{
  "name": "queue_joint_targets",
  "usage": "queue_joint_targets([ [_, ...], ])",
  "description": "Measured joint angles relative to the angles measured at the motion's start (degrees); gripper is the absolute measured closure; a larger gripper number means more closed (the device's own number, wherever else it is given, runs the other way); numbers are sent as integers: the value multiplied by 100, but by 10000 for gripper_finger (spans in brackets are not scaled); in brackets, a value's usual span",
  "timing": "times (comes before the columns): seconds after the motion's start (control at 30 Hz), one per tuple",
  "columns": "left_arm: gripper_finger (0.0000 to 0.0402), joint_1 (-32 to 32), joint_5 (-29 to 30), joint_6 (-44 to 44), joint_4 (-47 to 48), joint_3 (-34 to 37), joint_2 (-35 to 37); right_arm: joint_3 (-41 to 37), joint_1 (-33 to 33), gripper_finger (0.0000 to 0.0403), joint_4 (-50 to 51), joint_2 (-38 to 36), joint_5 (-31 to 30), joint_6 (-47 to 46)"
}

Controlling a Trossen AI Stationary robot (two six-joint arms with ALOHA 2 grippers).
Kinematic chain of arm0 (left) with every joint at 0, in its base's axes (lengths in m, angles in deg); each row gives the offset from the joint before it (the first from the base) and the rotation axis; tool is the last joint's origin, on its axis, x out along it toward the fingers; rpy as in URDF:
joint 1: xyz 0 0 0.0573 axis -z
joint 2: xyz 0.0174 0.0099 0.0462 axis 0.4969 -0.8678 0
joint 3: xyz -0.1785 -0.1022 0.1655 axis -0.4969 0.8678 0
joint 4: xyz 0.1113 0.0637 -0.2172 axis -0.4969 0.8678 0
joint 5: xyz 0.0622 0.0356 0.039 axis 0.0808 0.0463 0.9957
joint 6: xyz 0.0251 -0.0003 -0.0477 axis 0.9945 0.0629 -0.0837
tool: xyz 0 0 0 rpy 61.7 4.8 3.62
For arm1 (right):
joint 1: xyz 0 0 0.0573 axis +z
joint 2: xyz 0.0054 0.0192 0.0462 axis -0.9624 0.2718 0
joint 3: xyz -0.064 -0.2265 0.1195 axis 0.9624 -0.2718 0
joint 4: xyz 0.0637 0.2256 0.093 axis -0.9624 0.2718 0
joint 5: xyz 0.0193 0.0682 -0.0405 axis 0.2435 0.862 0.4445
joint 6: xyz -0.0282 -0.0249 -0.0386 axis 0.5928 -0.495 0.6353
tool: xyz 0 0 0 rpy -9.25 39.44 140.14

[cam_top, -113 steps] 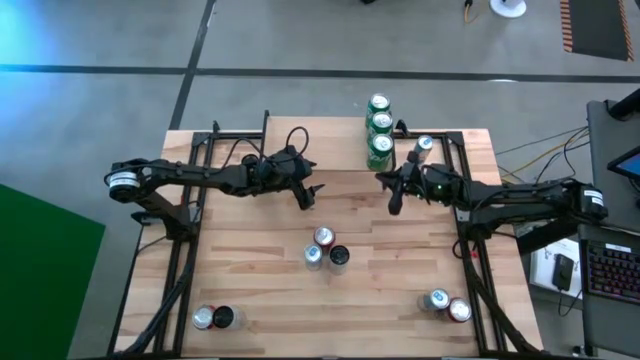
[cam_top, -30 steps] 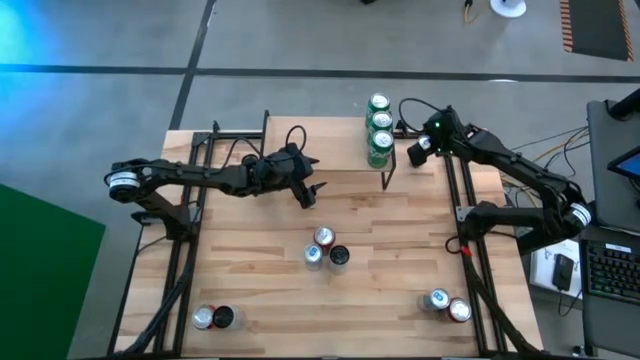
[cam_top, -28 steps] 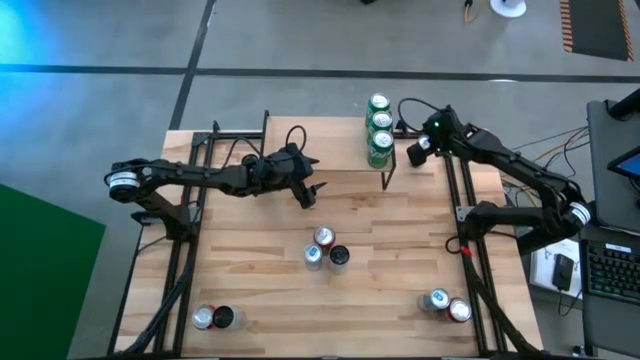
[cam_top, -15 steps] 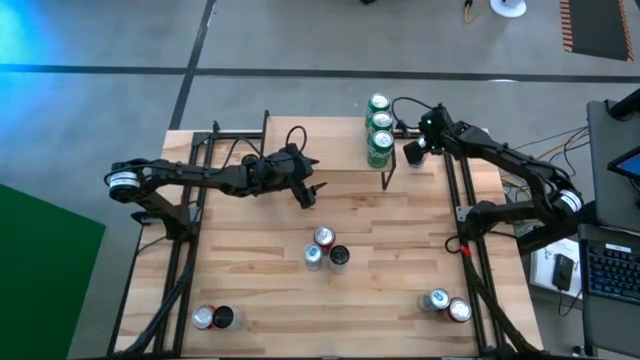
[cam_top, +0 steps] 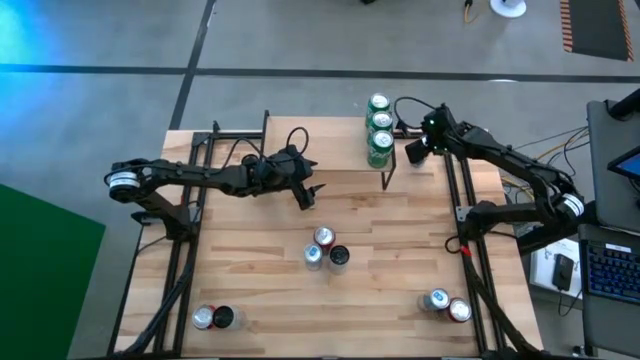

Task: Place canned beverage on shelf
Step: Put the top right blue soda can on the shelf

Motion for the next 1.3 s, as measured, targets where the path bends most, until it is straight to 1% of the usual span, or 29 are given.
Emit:
queue_joint_targets([
  [0.23,84,0,2,-100,-5,54,0,25,116,174,15,-453,12,-121],
  [0.43,84,0,2,-188,-9,54,0,292,114,174,184,-619,6,-146],
  [0.67,84,0,2,-131,-11,54,0,929,116,172,1338,-588,182,62],
  [0.83,84,0,2,-57,-10,54,0,1490,349,172,2353,-650,107,47],
  [0.93,84,0,3,66,7,54,0,1659,657,172,2665,-784,98,-197],
  [1.03,84,0,4,86,4,54,7,1684,1136,171,2772,-968,104,-486],
  [1.17,84,0,2,79,-13,54,50,1444,1889,171,2866,-1233,101,-940],
  [1.3,84,15,2,68,-51,54,68,1205,2676,171,2878,-1421,-243,-1490],
])
